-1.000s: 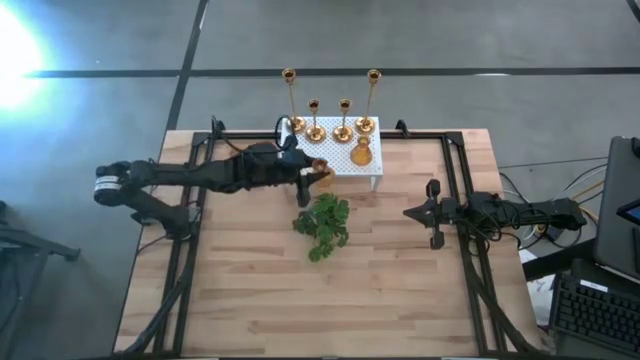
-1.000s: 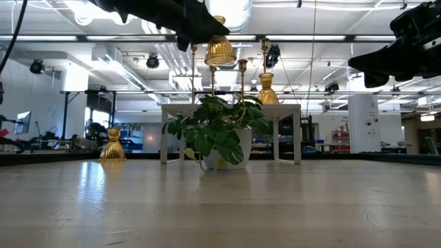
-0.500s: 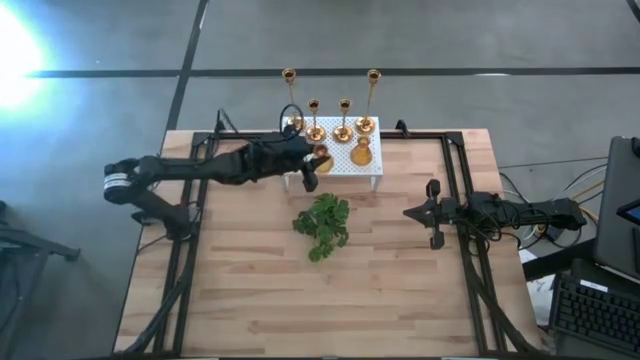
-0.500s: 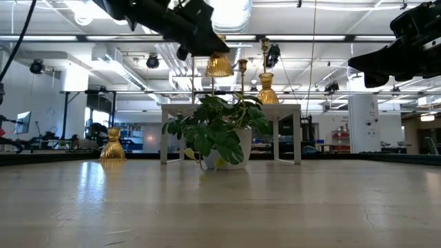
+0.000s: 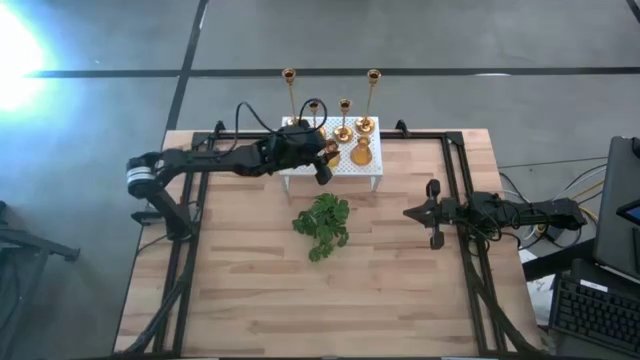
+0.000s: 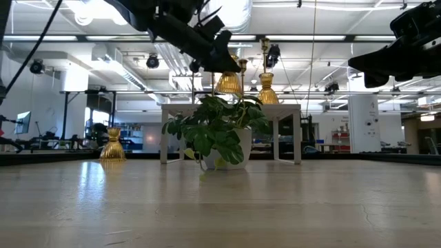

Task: Pick & Place candle stick holders
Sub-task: Align the bottom yellow glass candle holder with the other yellow glass candle holder on the shelf

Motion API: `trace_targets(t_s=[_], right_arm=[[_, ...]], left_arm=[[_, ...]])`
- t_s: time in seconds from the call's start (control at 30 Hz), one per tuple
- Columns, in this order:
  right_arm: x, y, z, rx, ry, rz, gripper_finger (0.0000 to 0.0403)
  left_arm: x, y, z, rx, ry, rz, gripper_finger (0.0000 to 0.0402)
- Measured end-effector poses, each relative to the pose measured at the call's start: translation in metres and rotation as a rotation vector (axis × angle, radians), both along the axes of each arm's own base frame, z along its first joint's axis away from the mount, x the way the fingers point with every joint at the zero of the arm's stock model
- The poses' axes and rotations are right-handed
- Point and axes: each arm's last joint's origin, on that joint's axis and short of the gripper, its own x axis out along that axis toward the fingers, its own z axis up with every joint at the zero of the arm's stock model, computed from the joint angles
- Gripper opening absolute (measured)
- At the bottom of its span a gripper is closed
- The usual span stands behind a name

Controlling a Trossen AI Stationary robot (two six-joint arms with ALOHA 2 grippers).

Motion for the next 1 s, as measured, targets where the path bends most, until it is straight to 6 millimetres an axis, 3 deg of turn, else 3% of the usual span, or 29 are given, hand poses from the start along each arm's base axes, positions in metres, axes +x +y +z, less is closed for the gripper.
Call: trace_targets(t_s=[0.43, 1.0], right_arm=[[0.0, 0.0, 0.0, 0.0, 0.0, 0.0, 0.0009], [0.0, 0.0, 0.0, 0.0, -0.001, 0.0, 0.0009]], left_arm=[[0.004, 0.024, -0.016, -0.071, -0.021, -0.005, 0.0129], [0.004, 0.033, -0.035, -0.11, -0.04, 0.028, 0.0129]])
